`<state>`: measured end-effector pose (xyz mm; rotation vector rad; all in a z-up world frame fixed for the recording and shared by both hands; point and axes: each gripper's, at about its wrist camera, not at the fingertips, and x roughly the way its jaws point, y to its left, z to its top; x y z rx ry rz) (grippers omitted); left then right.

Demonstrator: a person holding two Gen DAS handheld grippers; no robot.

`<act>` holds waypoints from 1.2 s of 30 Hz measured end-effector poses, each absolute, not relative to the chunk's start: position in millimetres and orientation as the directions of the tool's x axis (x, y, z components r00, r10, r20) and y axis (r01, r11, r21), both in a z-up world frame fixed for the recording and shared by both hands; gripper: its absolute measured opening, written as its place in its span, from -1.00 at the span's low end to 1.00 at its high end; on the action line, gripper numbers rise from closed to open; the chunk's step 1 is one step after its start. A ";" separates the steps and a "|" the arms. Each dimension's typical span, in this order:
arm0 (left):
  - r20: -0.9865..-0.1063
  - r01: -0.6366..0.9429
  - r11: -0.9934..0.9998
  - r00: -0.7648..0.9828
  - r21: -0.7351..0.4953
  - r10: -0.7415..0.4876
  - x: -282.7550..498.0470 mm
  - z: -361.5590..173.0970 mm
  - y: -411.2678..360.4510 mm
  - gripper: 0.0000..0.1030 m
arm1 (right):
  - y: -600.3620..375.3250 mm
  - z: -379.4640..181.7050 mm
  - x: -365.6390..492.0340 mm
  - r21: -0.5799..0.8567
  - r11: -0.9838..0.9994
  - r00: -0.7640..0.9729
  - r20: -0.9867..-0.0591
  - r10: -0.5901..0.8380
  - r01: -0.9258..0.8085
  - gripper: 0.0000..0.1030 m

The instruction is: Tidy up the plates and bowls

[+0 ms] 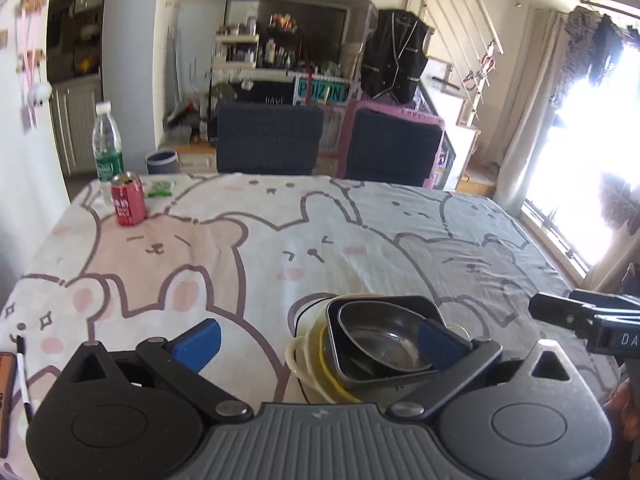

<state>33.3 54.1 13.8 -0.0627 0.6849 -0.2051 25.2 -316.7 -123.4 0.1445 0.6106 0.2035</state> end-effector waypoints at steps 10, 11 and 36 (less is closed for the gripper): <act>-0.566 0.119 0.990 0.812 -0.074 -0.140 -17.9 0.9 54.7 1.00 | -315.5 -133.2 -31.2 0.133 0.985 0.846 -0.506 0.166 -0.114 0.99; -0.561 0.121 0.990 0.816 -0.069 -0.139 -22.7 -0.6 54.3 1.00 | -314.2 -135.7 -36.6 0.123 0.986 0.848 -0.505 0.161 -0.113 0.99; -0.517 0.139 0.987 0.853 0.082 -0.077 -81.7 -39.1 35.1 1.00 | -304.6 -173.7 -101.1 0.018 0.996 0.867 -0.492 0.084 -0.087 0.99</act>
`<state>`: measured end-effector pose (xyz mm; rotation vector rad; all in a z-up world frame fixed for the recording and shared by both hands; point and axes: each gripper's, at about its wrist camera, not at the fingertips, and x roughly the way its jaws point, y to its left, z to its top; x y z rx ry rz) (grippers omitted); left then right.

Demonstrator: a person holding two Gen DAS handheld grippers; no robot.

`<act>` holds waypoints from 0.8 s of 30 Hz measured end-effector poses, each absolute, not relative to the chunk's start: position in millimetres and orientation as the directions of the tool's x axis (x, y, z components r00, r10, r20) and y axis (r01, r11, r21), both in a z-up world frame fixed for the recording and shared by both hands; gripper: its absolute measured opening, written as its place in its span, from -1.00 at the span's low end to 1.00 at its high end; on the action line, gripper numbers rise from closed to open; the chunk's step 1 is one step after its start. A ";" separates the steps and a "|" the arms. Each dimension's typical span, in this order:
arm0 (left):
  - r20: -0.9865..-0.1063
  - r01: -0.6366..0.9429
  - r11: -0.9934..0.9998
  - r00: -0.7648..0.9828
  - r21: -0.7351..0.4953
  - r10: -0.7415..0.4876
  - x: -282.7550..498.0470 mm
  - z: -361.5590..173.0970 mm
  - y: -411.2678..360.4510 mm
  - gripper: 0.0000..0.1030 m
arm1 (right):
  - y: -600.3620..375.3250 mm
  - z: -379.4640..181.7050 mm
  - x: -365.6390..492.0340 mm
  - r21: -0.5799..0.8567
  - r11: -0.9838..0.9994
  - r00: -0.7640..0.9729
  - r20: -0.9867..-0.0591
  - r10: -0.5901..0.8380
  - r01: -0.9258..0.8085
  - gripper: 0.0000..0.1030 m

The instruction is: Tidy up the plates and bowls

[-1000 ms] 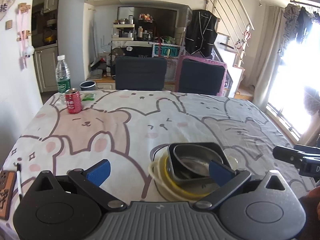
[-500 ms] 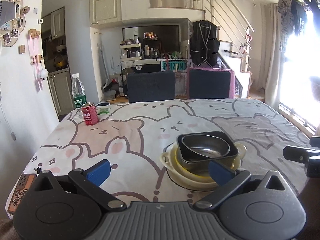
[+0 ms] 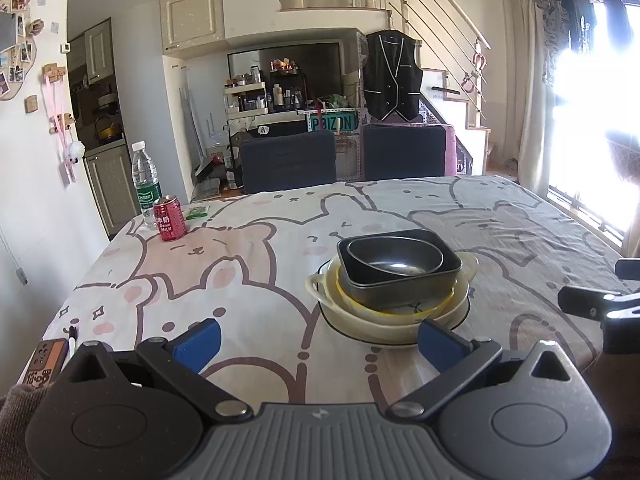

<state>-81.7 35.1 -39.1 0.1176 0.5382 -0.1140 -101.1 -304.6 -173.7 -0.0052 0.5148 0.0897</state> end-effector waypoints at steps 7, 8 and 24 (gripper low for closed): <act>-0.520 0.134 0.988 0.851 0.071 -0.079 -86.3 -42.8 37.5 1.00 | -308.1 -177.9 -104.0 0.029 0.996 0.868 -0.489 0.086 -0.082 0.99; -0.520 0.134 0.988 0.851 0.071 -0.078 -86.4 -42.9 37.5 1.00 | -308.5 -178.4 -104.3 0.031 0.996 0.869 -0.487 0.087 -0.082 0.99; -0.513 0.134 0.989 0.855 0.066 -0.082 -87.7 -44.0 37.2 1.00 | -306.7 -180.2 -105.4 0.027 0.996 0.872 -0.482 0.090 -0.088 0.99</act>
